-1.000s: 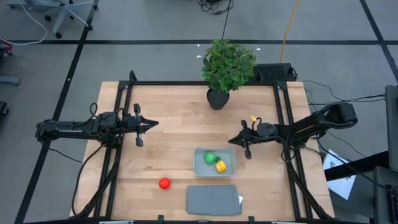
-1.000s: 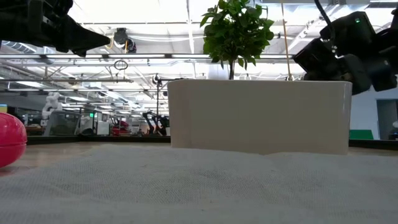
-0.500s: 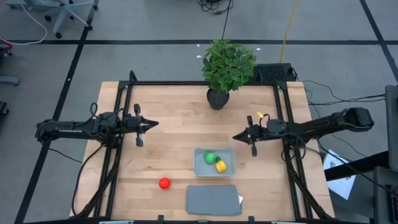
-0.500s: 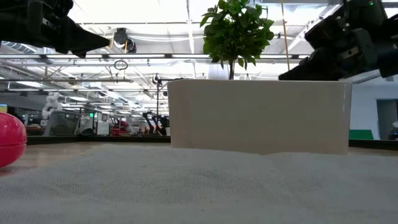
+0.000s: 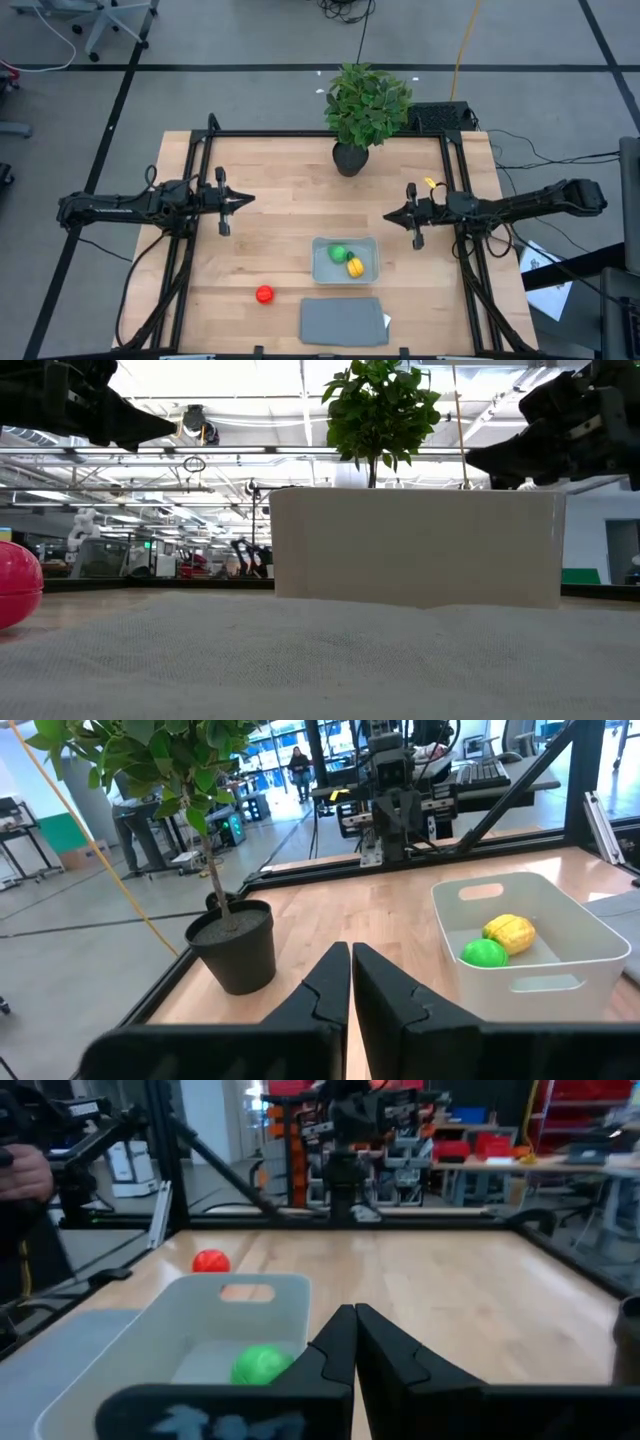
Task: Pick and placing Produce into tupperware
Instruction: Put the tomato into the bin
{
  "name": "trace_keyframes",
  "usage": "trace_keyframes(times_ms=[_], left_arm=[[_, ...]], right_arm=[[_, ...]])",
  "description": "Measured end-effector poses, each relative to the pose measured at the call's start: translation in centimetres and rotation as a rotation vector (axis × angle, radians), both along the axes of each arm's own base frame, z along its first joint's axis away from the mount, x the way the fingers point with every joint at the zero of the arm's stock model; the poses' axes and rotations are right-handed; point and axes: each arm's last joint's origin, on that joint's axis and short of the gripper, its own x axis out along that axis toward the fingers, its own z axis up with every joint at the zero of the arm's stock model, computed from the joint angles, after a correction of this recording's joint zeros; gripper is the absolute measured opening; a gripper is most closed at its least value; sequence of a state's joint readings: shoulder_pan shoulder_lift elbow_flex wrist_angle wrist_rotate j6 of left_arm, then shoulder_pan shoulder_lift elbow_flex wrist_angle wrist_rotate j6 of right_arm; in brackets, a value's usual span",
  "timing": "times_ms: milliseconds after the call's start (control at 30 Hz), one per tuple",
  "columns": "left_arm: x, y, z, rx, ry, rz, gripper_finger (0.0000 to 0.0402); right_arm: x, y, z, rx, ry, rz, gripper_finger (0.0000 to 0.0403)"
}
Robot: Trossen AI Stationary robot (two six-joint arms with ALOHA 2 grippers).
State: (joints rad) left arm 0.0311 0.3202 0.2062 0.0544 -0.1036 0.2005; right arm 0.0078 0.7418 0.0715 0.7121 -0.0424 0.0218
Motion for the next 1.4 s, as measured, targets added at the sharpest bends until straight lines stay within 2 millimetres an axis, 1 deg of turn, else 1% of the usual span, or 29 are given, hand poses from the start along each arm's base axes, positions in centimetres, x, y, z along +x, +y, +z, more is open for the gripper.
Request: trace_keyframes(times_ms=[200, 400, 533, 700, 833, 1000, 1100, 1267, 1400], left_arm=[[0.0, 0.0, 0.0, 0.0, 0.0, 0.0, 0.0021], [0.0, 0.0, -0.1, 0.01, 0.012, -0.001, 0.0019], [0.0, 0.0, -0.2, 0.01, 0.024, -0.001, 0.0003], [0.0, 0.0, -0.3, 0.006, 0.03, -0.003, 0.0008], [0.0, -0.2, -0.3, -0.033, 0.026, -0.068, 0.0003], [0.0, -0.7, -0.2, -0.123, 0.021, -0.229, 0.0024], [0.0, -1.0, -0.1, -0.146, 0.011, -0.315, 0.0035], [0.0, -1.5, 0.4, -0.165, -0.03, -0.355, 0.0065], [0.1, -2.0, 1.4, -0.163, -0.049, -0.38, 0.0099]], right_arm=[[-0.5, -0.4, 0.6, -0.026, -0.038, -0.07, 0.0], [-1.3, -0.4, 1.2, -0.031, -0.081, -0.062, 0.0], [-1.8, -0.4, 1.5, -0.033, -0.101, -0.062, 0.0], [-2.3, -0.4, 1.8, -0.031, -0.12, -0.062, 0.0], [-2.4, -0.4, 1.8, -0.03, -0.126, -0.06, 0.0], [-2.4, -0.4, 1.8, -0.03, -0.125, -0.06, 0.0], [-2.4, -0.4, 1.8, -0.026, -0.122, -0.059, 0.0], [-2.4, -0.4, 1.7, -0.016, -0.108, -0.059, 0.0], [-2.4, -0.4, 1.6, 0.001, -0.099, -0.058, 0.0]])
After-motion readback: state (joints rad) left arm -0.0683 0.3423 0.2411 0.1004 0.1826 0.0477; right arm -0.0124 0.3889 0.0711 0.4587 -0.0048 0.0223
